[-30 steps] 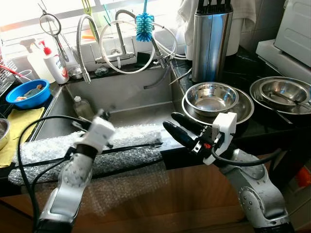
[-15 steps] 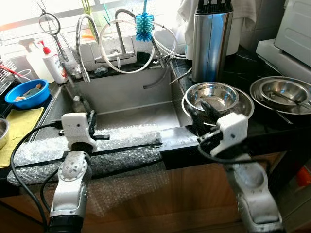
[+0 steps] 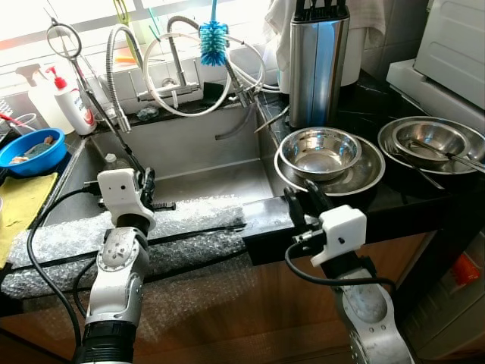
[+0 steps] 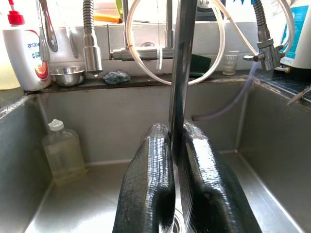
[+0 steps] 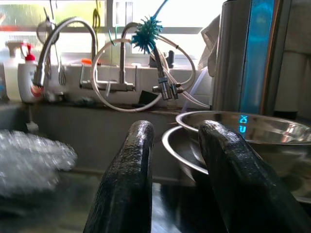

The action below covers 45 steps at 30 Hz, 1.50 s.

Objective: Kitchen organization

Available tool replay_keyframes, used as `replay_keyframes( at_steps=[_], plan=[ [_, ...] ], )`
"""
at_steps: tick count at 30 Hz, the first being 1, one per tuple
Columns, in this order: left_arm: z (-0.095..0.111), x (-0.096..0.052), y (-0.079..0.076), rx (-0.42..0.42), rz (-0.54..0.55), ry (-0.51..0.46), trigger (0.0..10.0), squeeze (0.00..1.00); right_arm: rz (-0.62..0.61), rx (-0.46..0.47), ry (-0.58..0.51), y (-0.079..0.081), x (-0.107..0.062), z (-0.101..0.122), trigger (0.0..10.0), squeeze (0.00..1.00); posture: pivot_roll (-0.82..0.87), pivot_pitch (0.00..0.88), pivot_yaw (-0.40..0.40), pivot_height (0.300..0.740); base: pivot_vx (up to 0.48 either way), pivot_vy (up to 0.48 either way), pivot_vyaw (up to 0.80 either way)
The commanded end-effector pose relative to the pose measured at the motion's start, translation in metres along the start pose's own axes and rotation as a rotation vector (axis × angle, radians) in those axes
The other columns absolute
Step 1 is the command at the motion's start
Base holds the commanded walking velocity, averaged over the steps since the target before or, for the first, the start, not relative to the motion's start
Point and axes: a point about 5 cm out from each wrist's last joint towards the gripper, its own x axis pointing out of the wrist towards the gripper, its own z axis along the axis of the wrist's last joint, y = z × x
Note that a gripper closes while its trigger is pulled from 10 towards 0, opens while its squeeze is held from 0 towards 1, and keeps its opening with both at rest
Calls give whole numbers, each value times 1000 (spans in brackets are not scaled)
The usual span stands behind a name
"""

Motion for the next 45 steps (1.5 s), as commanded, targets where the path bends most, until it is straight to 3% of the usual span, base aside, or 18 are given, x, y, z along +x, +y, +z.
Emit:
replay_keyframes(
  at_steps=[1, 7, 13, 16, 17, 22, 30, 34, 35, 36, 38, 39, 45],
  plan=[
    [2, 0, 11, -2, 24, -13, 10000, 0, -14, -5, 13, -2, -3, -4, 10000, 0, -136, 0, 172, 740, 0, 0, 0],
    [5, 5, 16, 20, 15, -20, 10000, 0, -3, -21, 25, -3, -12, -6, 10000, 0, -146, 0, 174, 740, 0, 0, 0],
    [7, 28, 2, -41, -28, -12, 10000, 0, -15, -14, 32, -1, -16, -7, 10000, 0, -148, 0, 174, 740, 0, 0, 0],
    [5, 40, -5, -54, -38, 20, 10000, 0, -15, -14, 33, 0, -15, -7, 10000, 0, -154, 0, 176, 740, 0, 0, 0],
    [3, 50, -10, -59, -49, 54, 10000, 0, -15, -16, 33, 0, -15, -7, 10000, 0, -161, 0, 180, 740, 0, 0, 0],
    [-8, 63, -16, -23, -57, 159, 10000, 0, -15, -18, 29, 0, -15, -6, 10000, 0, -167, 0, 181, 740, 0, 0, 0],
    [-17, 69, -12, 8, -32, 220, 10000, 0, -11, -14, 27, 2, -16, -4, 10000, 0, -175, 0, 180, 740, 0, 0, 0],
    [-19, 70, -2, 49, -7, 240, 10000, 0, -8, -13, 28, 2, -16, -5, 10000, 0, -175, 0, 179, 740, 0, 0, 0],
    [-20, 70, 1, 44, 3, 247, 10000, 216, -6, -12, 27, 2, -15, -4, 10000, 0, -175, 0, 179, 740, 0, 0, 0],
    [-20, 70, 3, 46, 5, 255, 10000, 725, -5, -12, 26, 3, -15, -4, 10000, 0, -175, 0, 179, 740, 0, 0, 0],
    [-21, 70, 4, 49, 5, 266, 10000, 725, -4, -12, 26, 3, -15, -4, 10000, 0, -175, 0, 179, 740, 0, 0, 0],
    [-25, 68, 4, 55, -2, 290, 10000, 1000, -3, -11, 26, 3, -14, -4, 10000, 0, -178, 0, 181, 740, 0, 0, 0],
    [-30, 66, 4, 42, -1, 286, 10000, 1000, -2, -11, 23, 3, -13, -4, 10000, 0, -181, 0, 181, 740, 0, 0, 0]
  ],
)
